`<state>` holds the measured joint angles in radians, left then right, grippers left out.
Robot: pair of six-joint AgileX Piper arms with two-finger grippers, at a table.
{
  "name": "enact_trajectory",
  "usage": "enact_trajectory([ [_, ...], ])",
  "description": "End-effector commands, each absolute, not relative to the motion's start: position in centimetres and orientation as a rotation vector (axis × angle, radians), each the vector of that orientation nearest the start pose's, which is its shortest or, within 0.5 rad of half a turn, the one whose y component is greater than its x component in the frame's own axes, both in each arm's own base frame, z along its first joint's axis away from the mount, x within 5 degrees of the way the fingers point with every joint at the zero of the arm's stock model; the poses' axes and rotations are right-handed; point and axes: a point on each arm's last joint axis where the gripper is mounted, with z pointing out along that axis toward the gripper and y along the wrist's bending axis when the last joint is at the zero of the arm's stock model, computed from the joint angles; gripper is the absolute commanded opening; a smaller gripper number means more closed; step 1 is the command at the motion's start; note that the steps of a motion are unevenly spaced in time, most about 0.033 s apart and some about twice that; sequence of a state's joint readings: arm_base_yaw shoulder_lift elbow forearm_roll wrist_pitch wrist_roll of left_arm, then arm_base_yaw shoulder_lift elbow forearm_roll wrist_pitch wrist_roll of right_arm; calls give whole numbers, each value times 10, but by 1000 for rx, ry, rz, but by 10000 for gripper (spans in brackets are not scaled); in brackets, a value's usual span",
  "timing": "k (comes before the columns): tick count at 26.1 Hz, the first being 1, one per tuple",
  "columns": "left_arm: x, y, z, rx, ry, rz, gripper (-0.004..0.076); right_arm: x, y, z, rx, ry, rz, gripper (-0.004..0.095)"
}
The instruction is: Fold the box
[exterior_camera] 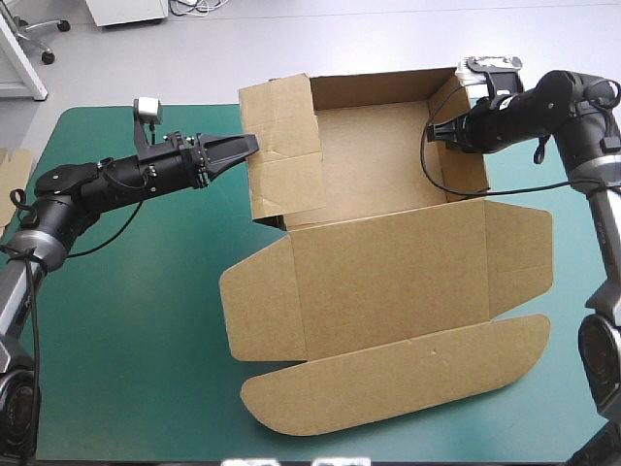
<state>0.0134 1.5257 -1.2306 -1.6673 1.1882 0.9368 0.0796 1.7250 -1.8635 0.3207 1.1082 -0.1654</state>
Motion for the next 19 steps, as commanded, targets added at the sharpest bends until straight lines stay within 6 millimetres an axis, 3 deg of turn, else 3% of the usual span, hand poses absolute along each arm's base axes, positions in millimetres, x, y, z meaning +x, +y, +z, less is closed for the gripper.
enact_trajectory([
  [1, 298, -87, 406, 328, 1669, -1633, 452, 362, 56, 437, -202, 2286, 414, -31],
  [11, 305, -104, 417, 380, 1946, -1253, 451, 362, 58, 436, -142, 2306, 403, -12],
  [19, 312, -105, 417, 341, 2033, -1160, 451, 360, 74, 436, -143, 2311, 379, -12],
])
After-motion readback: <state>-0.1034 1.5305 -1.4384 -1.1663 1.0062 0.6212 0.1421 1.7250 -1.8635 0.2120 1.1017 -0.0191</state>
